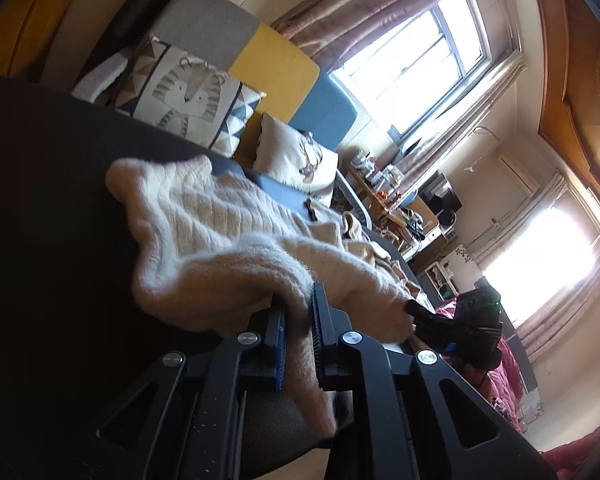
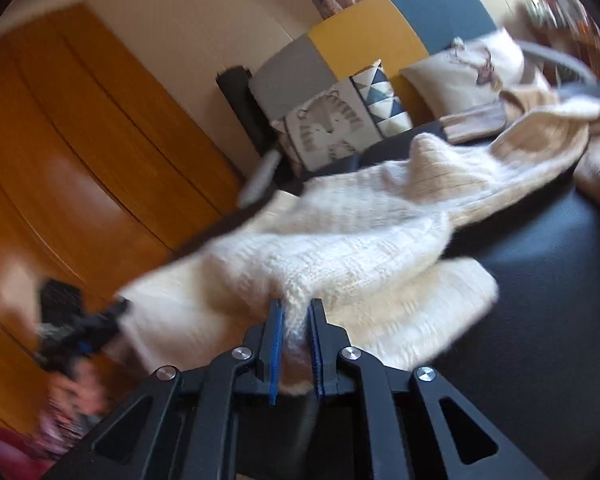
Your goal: Fold clothes
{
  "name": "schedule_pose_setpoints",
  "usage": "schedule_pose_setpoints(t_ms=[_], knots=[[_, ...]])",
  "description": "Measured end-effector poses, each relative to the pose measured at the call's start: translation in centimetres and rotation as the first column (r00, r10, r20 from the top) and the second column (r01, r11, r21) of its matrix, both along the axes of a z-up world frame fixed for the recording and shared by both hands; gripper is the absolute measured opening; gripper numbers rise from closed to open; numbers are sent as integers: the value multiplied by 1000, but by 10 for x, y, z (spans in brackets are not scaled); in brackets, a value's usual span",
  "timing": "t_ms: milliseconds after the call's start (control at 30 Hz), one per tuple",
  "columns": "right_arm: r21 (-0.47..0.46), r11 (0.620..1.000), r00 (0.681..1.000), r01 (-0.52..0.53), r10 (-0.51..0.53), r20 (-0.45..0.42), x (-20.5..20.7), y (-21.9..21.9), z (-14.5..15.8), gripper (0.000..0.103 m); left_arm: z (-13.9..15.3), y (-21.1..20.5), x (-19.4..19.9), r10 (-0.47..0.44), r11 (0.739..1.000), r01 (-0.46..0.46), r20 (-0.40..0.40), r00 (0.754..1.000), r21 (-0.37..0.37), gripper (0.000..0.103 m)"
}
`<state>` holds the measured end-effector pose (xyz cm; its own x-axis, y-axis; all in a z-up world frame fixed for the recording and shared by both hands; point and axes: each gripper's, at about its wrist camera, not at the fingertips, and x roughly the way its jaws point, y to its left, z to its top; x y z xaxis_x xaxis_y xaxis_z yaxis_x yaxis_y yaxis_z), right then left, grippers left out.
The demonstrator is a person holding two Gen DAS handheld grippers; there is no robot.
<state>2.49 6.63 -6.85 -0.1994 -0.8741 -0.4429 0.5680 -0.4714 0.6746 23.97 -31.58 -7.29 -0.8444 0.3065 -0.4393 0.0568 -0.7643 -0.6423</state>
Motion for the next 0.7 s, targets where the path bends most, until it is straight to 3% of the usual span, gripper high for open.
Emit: schedule_pose_setpoints(t_ms=[100, 167, 233, 300, 400, 467, 567, 700], knots=[[-258, 966, 986, 13, 31, 164, -15, 11, -2, 6, -5, -11, -1, 40, 999, -39, 28, 999, -32, 11], [-257, 964, 980, 68, -16, 199, -23, 12, -6, 6, -8, -19, -2, 67, 996, -64, 45, 997, -55, 11], [-100, 993, 989, 65, -52, 135, -18, 3, -10, 10, -21, -22, -3, 76, 995, -71, 88, 993, -66, 11], [60, 996, 995, 72, -76, 66, -12, -5, -14, 29, -39, -21, -3, 82, 994, -72, 135, 987, -78, 12], [284, 955, 996, 87, -77, -47, -1, -18, -19, 32, -58, -18, 3, 93, 993, -78, 180, 979, -87, 12], [383, 922, 989, 48, 10, -147, 24, -27, -19, 33, -69, -19, 7, 90, 995, -80, 206, 974, -58, 14], [529, 848, 933, 12, 181, -312, 72, -36, -20, 37, -81, -21, 15, 84, 996, -82, 231, 969, -19, 22], [667, 745, 813, 1, 388, -435, 124, -49, -32, 40, -94, -13, 27, 57, 998, -55, 286, 957, -15, 41]])
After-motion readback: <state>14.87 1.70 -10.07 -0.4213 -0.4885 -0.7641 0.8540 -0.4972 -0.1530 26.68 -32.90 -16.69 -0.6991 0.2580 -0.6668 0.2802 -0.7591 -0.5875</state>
